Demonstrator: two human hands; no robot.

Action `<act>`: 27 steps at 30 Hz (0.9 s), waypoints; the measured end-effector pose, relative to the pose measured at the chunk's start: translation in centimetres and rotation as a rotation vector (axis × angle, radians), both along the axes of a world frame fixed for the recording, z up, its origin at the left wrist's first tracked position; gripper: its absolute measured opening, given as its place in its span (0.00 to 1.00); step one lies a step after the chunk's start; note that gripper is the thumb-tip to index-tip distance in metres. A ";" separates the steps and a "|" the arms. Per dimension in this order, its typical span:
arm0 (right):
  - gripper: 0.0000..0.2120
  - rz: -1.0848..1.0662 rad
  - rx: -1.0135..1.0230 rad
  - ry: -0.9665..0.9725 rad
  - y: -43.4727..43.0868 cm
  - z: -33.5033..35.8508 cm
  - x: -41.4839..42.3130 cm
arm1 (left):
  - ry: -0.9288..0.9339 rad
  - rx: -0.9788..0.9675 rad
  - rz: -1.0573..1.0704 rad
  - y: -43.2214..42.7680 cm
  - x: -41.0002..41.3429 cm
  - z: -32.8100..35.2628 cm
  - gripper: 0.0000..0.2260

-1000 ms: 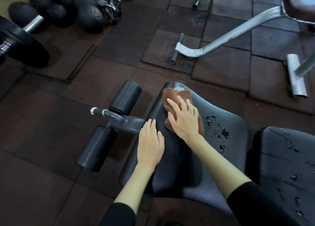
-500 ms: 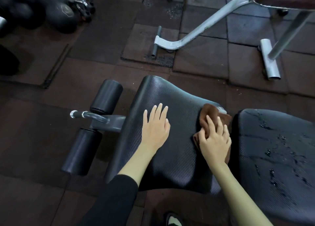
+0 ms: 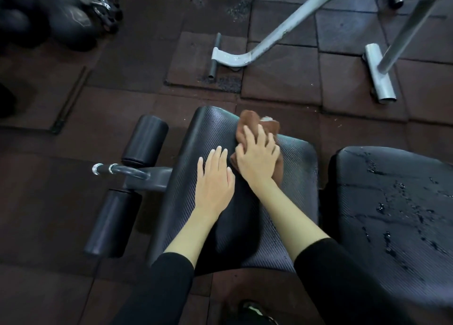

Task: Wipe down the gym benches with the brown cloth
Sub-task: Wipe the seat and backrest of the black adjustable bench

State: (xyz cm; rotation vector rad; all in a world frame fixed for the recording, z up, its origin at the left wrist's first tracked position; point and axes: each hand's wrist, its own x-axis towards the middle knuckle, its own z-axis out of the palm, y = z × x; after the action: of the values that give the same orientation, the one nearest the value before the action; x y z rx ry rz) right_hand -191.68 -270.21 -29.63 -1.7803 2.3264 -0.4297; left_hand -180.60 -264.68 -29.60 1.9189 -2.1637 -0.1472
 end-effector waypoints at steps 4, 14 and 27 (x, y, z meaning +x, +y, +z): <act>0.25 0.193 -0.020 0.035 2.1 -0.2 -2.9 | -0.053 0.008 0.012 0.1 0.1 0.0 0.22; 0.25 -0.356 0.066 -0.055 4.8 -0.2 -7.9 | -0.025 0.028 0.018 0.1 -0.1 0.1 0.23; 0.25 0.129 0.034 0.046 0.8 -0.1 -0.8 | 0.028 0.007 0.240 1.0 2.7 0.8 0.24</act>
State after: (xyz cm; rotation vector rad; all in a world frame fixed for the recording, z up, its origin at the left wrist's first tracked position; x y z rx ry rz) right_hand -192.50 -269.43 -29.70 -1.9296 2.2180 -0.3299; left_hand -177.93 -263.67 -28.82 2.1463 -1.8984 -0.1369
